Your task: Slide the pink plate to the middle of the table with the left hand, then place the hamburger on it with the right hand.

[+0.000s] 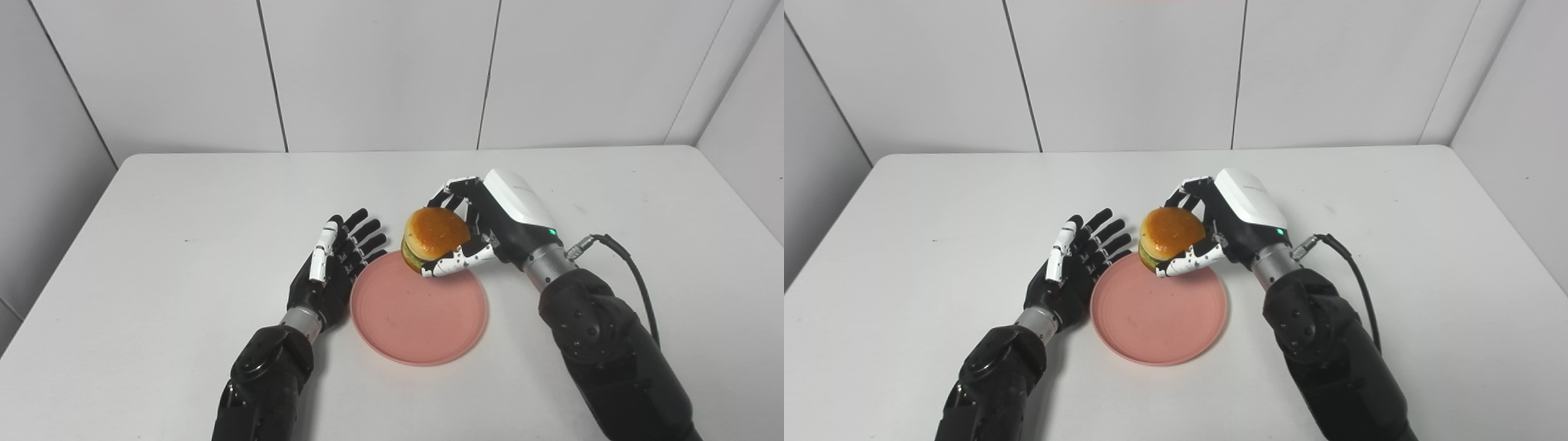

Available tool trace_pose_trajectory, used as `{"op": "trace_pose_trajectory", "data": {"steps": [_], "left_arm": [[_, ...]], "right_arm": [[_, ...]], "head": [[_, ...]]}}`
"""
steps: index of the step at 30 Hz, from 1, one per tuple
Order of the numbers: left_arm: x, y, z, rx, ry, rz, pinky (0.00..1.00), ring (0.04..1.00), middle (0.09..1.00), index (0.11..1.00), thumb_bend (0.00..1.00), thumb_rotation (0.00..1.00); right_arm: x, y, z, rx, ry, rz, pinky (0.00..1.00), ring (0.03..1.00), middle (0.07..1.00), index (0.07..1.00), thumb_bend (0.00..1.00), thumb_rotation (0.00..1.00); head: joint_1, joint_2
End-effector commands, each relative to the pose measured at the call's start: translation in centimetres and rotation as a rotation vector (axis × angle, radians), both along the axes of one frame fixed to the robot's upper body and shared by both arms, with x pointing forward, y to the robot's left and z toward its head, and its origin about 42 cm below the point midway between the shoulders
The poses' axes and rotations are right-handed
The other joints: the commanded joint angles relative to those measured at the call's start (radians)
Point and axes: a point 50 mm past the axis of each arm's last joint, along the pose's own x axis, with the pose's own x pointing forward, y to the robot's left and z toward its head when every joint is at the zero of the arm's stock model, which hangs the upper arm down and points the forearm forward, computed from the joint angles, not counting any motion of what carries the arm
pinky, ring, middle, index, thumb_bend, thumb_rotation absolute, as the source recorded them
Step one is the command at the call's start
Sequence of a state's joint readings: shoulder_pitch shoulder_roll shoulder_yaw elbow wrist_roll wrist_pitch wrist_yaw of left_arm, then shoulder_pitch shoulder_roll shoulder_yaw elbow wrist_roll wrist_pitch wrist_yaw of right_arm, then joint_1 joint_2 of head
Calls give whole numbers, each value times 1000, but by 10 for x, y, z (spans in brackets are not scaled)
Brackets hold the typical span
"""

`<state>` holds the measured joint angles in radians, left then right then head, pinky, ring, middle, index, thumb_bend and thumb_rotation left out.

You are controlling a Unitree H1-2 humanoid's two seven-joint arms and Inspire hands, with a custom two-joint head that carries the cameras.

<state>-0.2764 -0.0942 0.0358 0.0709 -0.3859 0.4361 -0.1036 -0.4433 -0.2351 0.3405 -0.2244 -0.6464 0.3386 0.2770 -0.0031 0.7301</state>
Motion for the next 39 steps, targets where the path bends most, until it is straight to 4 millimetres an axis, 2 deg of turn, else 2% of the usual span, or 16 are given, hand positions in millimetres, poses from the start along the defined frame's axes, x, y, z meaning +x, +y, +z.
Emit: {"op": "trace_pose_trajectory", "data": {"steps": [1, 11, 29, 39], "left_arm": [[6, -6, 10, 6, -16, -12, 860, 871, 879, 873, 355, 1000], [7, -8, 11, 5, -21, -18, 873, 876, 880, 871, 354, 1000], [6, -8, 16, 0, -21, -15, 878, 874, 878, 872, 350, 1000], [6, -7, 16, 3, -24, -17, 877, 878, 881, 876, 353, 1000]], "right_arm": [[4, 8, 15, 5, -68, 38, 173, 236, 302, 472, 513, 117], [0, 24, -11, -46, -32, 80, 163, 216, 273, 470, 514, 120], [-3, 22, -43, -168, 20, 88, 126, 184, 247, 469, 513, 121], [-3, 21, -48, -259, -4, 75, 153, 217, 287, 472, 515, 124]], "head": [[4, 5], [8, 16], [3, 34], [-1, 35]]}}
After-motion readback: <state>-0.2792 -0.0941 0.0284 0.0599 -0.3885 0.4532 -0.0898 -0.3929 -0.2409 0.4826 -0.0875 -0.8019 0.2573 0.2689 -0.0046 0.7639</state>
